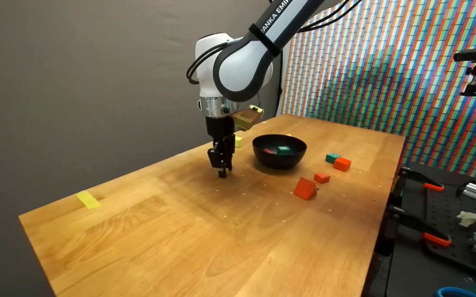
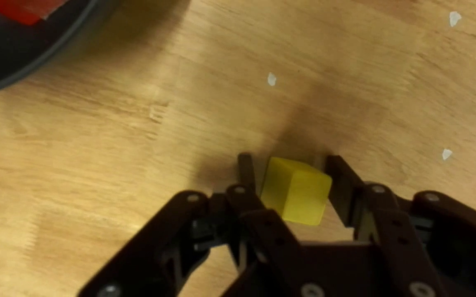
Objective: Put all the blocks inside the black bowl
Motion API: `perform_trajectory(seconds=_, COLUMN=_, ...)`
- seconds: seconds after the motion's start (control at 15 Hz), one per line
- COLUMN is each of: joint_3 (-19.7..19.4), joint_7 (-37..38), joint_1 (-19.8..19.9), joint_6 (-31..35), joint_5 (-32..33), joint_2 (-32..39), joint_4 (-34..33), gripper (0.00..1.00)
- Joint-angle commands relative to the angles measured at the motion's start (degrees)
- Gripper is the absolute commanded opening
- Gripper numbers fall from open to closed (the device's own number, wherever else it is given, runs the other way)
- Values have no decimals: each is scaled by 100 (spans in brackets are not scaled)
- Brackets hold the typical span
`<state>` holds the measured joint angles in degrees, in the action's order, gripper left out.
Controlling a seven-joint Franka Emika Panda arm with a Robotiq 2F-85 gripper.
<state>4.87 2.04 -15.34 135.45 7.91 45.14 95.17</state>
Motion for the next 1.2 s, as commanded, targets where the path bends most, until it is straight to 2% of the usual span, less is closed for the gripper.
perform_trajectory(seconds=0.0, joint_3=-202, joint_7=268, joint_1=-158, joint_6=-108, joint_5=190, joint_2=-60, joint_4=-140, gripper=16)
perform_trajectory(seconds=0.07, joint_3=-251, joint_7=324, joint_1=-177, joint_6=-71, joint_5=222, joint_2=-135, joint_4=-88, gripper=8)
perform_trajectory(seconds=0.13, joint_3=-283, joint_7=380, joint_1=-177, joint_6=-42, joint_5=244, joint_2=-245, joint_4=-10, gripper=6)
perform_trajectory(seconds=0.33, joint_3=-360, joint_7=579, joint_1=-23, joint_6=-1, joint_5=137, joint_2=-1018, joint_4=662, gripper=11)
perform_trajectory(seconds=0.53, joint_3=-715, joint_7=1278, joint_1=-72, joint_6=81, joint_5=290, joint_2=-1786, joint_4=1341, gripper=11)
perform_trajectory(seconds=0.73, joint_3=-1013, joint_7=1905, joint_1=25, joint_6=-386, joint_5=479, joint_2=-2542, joint_4=2043, gripper=11)
perform_trajectory(seconds=0.87, joint_3=-935, joint_7=1800, joint_1=361, joint_6=-776, joint_5=190, joint_2=-2774, joint_4=2430, gripper=11)
perform_trajectory(seconds=1.0, joint_3=-884, joint_7=1815, joint_1=566, joint_6=-880, joint_5=83, joint_2=-2770, joint_4=2646, gripper=11)
perform_trajectory(seconds=1.07, joint_3=-870, joint_7=1846, joint_1=655, joint_6=-748, joint_5=30, joint_2=-2769, joint_4=2764, gripper=13)
perform_trajectory(seconds=1.13, joint_3=-854, joint_7=1865, joint_1=717, joint_6=-641, joint_5=-15, joint_2=-2787, joint_4=2871, gripper=47)
